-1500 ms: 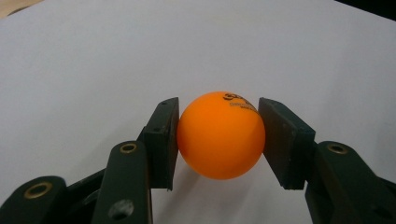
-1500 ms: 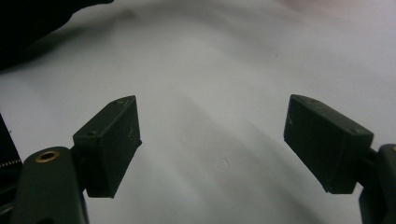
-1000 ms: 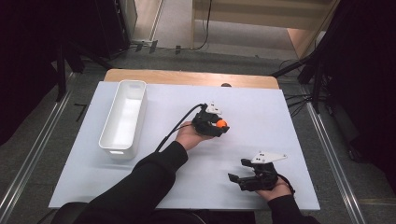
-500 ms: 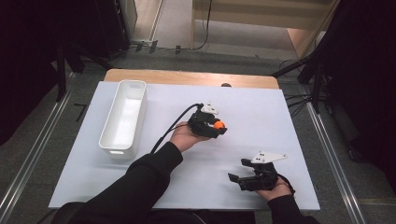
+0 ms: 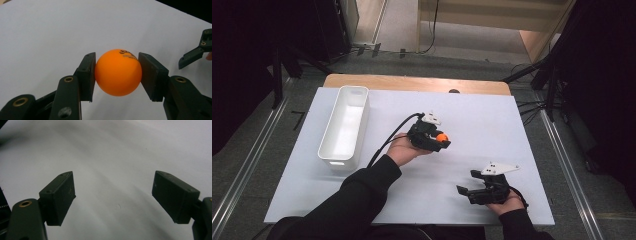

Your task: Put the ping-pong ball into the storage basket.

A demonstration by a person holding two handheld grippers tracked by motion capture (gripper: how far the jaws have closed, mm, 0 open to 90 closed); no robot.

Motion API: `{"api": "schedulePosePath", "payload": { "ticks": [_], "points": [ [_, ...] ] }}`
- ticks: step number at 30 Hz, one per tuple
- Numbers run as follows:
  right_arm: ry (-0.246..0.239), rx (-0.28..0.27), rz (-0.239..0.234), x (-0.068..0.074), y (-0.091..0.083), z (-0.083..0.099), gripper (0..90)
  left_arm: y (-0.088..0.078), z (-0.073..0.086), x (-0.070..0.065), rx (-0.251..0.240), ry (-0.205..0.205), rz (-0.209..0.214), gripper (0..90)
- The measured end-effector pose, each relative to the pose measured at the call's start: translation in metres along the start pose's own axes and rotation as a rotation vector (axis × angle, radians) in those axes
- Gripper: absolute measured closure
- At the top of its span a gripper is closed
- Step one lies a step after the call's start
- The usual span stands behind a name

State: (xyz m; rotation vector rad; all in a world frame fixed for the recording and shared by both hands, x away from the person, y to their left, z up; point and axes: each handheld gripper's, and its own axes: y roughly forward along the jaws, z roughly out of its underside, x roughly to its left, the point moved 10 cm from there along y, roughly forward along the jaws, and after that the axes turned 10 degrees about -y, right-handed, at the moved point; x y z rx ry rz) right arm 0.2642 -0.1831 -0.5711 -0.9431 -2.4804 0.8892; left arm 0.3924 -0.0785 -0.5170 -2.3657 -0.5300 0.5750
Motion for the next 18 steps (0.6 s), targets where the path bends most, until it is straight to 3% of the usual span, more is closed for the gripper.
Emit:
{"api": "schedulePosePath", "payload": {
  "ticks": [18],
  "points": [
    [-0.002, 0.003, 0.002, -0.001, 0.0, 0.0, 17.5, -0.02, 0.001, 0.007, -0.025, -0.029, -0.015, 50.9]
  ]
}}
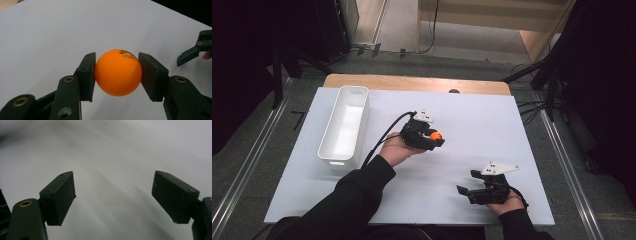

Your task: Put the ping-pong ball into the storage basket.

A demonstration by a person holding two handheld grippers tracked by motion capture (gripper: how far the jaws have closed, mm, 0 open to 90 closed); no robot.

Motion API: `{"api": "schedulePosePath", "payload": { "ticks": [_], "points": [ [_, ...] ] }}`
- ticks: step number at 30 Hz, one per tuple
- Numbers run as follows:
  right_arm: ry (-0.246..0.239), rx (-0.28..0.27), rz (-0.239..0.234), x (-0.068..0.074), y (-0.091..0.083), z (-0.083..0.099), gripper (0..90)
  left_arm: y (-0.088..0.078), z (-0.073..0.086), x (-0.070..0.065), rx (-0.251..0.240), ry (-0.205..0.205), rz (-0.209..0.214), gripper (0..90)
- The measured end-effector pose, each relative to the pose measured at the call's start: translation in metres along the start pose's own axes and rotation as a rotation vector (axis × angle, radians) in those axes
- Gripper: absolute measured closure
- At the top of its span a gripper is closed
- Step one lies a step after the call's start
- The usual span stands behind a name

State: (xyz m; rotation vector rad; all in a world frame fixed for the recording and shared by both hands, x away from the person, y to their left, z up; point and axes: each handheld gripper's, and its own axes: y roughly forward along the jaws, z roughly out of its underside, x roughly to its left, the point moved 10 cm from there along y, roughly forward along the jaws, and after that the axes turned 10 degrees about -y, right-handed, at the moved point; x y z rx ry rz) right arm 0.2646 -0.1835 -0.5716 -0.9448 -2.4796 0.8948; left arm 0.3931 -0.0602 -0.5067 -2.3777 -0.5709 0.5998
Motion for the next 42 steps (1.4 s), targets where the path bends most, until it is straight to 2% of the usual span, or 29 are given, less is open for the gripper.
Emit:
{"api": "schedulePosePath", "payload": {
  "ticks": [12, 20, 28, 33, 39, 42],
  "points": [
    [0.009, -0.004, -0.004, 0.001, -0.001, -0.001, 17.5, -0.013, -0.003, 0.008, -0.007, -0.017, -0.014, 50.9],
    [0.0, -0.005, -0.005, 0.001, 0.0, -0.001, 17.5, -0.022, -0.007, 0.007, -0.019, -0.035, -0.004, 50.8],
    [0.001, -0.003, -0.009, 0.001, 0.0, -0.001, 17.5, -0.027, -0.008, 0.007, -0.015, -0.037, -0.022, 50.8],
    [0.003, -0.002, -0.008, 0.001, 0.0, -0.001, 17.5, -0.032, -0.011, 0.01, -0.024, -0.056, -0.028, 50.9],
    [0.003, -0.002, -0.008, 0.001, 0.0, -0.001, 17.5, -0.038, -0.013, 0.013, -0.03, -0.046, -0.062, 50.8],
    [0.003, -0.002, -0.008, 0.001, 0.0, -0.001, 17.5, -0.041, -0.014, 0.013, -0.033, -0.058, -0.052, 50.8]
  ]
}}
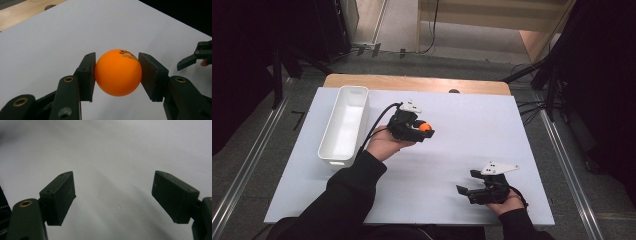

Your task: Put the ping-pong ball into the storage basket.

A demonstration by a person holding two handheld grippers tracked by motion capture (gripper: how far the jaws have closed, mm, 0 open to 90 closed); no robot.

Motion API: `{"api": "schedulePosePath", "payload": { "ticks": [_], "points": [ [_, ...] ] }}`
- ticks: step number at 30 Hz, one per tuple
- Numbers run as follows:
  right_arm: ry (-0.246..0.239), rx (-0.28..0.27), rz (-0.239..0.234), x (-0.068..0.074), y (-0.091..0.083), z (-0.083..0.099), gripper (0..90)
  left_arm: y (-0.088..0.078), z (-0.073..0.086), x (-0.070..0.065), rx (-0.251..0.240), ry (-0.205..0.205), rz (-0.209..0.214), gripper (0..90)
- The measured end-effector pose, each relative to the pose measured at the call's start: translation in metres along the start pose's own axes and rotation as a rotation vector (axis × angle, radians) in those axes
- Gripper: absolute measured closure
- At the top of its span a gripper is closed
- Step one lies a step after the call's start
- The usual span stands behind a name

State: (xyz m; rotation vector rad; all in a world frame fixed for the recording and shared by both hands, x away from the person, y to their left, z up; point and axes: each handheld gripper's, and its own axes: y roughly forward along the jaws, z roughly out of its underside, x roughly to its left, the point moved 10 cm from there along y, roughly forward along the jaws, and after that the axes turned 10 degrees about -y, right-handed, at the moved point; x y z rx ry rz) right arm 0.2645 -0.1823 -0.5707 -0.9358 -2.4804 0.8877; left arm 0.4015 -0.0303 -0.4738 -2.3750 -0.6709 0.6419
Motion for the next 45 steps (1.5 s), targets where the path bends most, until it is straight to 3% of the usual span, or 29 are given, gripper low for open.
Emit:
{"api": "schedulePosePath", "payload": {
  "ticks": [36, 45],
  "points": [
    [-0.005, -0.003, 0.002, 0.0, 0.0, -0.001, 17.5, -0.024, -0.004, 0.019, 0.021, -0.002, -0.028, 50.8],
    [-0.006, -0.003, 0.004, 0.0, 0.0, -0.001, 17.5, -0.032, -0.004, 0.027, 0.027, -0.022, -0.032, 50.8]
  ]
}}
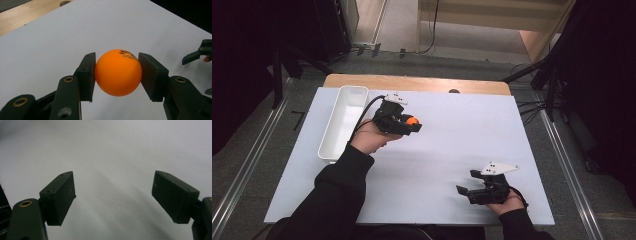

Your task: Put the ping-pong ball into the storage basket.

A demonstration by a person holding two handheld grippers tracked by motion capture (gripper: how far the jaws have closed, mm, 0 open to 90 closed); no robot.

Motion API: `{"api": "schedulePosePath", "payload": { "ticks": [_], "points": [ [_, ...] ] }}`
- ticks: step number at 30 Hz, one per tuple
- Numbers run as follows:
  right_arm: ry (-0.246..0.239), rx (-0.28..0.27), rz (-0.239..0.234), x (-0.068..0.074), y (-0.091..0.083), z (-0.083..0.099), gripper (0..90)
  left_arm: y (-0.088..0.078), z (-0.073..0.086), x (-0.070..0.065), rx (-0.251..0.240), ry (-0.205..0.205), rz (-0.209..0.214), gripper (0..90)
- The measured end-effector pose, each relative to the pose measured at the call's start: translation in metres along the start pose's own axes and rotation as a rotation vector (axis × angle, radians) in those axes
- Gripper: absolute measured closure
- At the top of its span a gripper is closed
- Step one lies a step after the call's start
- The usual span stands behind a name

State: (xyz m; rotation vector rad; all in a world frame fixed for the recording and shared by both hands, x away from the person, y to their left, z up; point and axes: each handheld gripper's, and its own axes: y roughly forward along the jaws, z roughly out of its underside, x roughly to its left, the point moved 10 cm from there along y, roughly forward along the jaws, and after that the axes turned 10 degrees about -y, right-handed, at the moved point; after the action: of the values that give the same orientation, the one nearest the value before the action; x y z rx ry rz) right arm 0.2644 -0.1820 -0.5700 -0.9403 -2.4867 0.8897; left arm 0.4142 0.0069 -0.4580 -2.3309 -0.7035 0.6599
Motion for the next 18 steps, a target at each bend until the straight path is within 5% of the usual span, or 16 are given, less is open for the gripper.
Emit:
{"api": "schedulePosePath", "payload": {
  "ticks": [18],
  "points": [
    [0.0, 0.001, -0.001, 0.0, 0.0, 0.0, 17.5, -0.011, 0.001, 0.011, 0.023, -0.027, -0.008, 50.8]
  ]
}}
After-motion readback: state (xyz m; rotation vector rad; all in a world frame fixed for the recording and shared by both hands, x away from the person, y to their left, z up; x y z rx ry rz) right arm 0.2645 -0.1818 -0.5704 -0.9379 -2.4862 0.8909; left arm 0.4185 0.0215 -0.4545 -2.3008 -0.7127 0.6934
